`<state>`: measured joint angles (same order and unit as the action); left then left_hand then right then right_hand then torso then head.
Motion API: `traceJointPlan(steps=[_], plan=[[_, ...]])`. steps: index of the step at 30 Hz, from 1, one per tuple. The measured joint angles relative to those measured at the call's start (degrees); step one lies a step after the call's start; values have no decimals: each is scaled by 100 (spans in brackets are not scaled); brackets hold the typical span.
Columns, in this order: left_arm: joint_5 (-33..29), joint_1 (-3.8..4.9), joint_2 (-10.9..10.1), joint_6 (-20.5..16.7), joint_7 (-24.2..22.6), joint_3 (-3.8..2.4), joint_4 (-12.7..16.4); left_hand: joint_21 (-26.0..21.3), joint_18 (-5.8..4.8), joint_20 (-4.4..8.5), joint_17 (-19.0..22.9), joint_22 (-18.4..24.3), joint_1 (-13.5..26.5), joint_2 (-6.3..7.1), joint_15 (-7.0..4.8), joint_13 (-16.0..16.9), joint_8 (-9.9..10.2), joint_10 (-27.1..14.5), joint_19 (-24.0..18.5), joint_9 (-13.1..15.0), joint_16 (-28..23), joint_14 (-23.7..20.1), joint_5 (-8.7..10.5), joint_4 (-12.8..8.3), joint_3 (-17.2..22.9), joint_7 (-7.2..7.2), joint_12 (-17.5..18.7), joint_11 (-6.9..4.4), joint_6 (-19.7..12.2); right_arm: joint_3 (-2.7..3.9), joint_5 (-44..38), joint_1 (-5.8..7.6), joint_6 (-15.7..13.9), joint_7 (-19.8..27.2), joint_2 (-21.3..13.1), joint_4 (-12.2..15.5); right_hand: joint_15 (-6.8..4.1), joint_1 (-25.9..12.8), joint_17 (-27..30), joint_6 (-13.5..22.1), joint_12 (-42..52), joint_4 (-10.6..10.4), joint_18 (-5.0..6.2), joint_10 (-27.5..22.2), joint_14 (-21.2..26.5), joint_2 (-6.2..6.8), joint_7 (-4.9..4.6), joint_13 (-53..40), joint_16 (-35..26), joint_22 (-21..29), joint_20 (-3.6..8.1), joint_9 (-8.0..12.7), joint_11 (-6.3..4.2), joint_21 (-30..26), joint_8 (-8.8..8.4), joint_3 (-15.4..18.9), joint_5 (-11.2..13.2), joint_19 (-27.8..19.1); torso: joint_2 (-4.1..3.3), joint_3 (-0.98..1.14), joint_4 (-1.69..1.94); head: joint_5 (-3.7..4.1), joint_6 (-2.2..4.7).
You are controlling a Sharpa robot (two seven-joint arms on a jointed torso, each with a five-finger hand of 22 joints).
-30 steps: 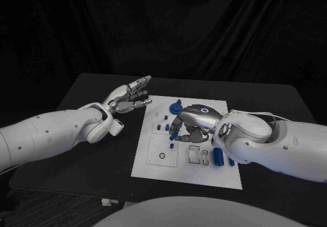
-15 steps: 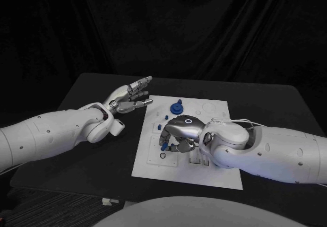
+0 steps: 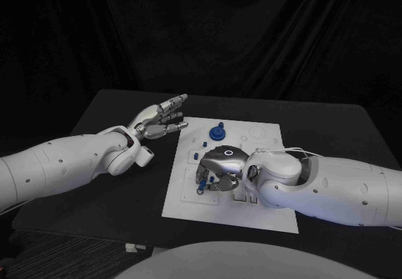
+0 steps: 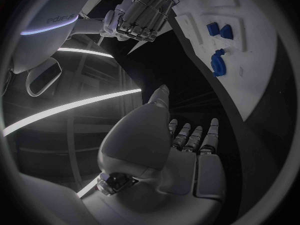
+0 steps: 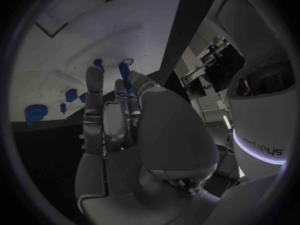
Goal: Assemble the parts on the task board
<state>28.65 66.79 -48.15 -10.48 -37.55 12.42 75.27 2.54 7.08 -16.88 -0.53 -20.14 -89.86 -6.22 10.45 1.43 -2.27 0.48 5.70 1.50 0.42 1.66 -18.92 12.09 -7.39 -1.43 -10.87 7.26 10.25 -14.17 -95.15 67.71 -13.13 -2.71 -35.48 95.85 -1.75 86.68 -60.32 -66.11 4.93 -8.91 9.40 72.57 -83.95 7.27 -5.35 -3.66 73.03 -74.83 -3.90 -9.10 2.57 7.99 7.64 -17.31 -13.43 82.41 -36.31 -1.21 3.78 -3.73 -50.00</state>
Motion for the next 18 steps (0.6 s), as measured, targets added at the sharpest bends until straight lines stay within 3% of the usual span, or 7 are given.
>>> traceJointPlan(steps=[18], plan=[[0,-3,19,30,16,0,-11,0,-1,-21,-5,-8,0,0,21,4,0,0,21,-1,0,21,0,-16,16,0,1,0,0,21,-8,-35,172,-4,61,-1,0,-12,30,13,-22,23,0,0,0,12,-49,-2,0,1,0,-49,1,-56,-25,-23,0,0,8,2,-13,-33,0]])
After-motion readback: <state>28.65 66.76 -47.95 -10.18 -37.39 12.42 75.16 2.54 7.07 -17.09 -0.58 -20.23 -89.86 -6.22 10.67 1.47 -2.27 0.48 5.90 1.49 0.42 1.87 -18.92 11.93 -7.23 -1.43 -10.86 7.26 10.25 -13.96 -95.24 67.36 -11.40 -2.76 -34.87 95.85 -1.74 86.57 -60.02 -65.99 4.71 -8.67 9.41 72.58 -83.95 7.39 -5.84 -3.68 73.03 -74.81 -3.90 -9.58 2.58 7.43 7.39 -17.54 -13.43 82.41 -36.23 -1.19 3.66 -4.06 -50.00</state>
